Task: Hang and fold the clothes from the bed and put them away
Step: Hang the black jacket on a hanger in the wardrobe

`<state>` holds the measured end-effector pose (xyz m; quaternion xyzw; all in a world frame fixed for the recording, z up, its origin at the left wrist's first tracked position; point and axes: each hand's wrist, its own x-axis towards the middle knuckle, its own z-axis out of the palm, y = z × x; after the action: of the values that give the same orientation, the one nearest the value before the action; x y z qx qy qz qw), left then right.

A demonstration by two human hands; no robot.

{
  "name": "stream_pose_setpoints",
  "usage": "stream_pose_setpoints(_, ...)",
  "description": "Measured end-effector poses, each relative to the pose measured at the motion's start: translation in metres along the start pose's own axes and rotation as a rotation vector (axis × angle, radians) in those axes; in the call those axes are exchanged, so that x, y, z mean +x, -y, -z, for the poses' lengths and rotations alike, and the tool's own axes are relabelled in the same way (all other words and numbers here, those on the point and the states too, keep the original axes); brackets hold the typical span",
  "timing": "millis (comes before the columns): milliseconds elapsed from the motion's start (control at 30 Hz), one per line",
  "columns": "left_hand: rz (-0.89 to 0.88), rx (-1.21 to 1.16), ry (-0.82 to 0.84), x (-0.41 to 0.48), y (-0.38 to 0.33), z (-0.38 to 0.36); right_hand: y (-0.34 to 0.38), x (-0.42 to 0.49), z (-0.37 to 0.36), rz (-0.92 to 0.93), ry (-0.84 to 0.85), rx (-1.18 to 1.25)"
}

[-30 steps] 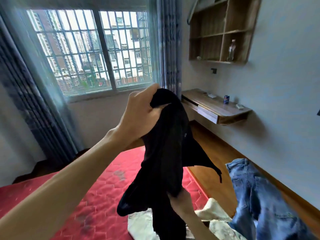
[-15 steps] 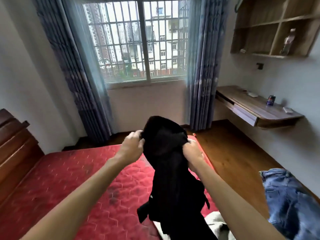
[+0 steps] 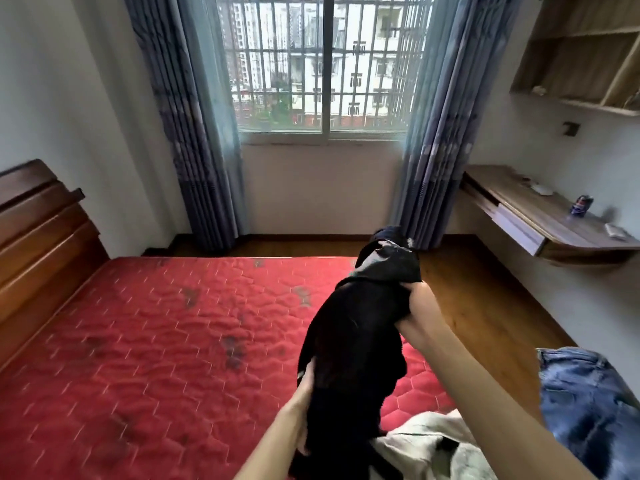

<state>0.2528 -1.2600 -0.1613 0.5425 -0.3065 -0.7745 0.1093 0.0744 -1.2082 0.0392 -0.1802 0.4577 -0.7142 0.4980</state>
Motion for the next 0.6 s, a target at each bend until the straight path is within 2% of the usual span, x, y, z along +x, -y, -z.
stream_pose_setpoints(67,0.096,-0.151,0.067,0.005,0.007,-0.007,0.008,-0.008,0.006,-0.027,-0.041,0.002)
stream_pose_setpoints(133,0.002,-0.258,0.123,-0.007,0.0,-0.025,0.014,-0.014,0.02,-0.037,-0.118,-0.019)
stream_pose_setpoints(200,-0.129,-0.351,0.069,-0.01,-0.017,-0.035,0.018,-0.025,0.038,-0.04,-0.156,-0.062)
stream_pose_setpoints(300,-0.209,-0.409,0.136,-0.032,-0.052,-0.049,0.019,-0.043,0.072,-0.017,-0.21,-0.097)
stream_pose_setpoints(367,-0.256,-0.404,0.261,-0.045,-0.078,-0.047,0.02,-0.052,0.095,0.026,-0.255,-0.104)
stream_pose_setpoints(433,-0.364,-0.393,0.344,-0.074,-0.107,-0.051,0.015,-0.053,0.122,0.04,-0.288,-0.213)
stream_pose_setpoints(500,-0.489,-0.331,0.393,-0.085,-0.126,-0.052,0.001,-0.054,0.146,-0.078,-0.297,-0.41)
stream_pose_setpoints(600,-0.551,-0.11,0.404,-0.112,-0.155,-0.06,-0.02,-0.055,0.165,-0.475,-0.095,-0.832)
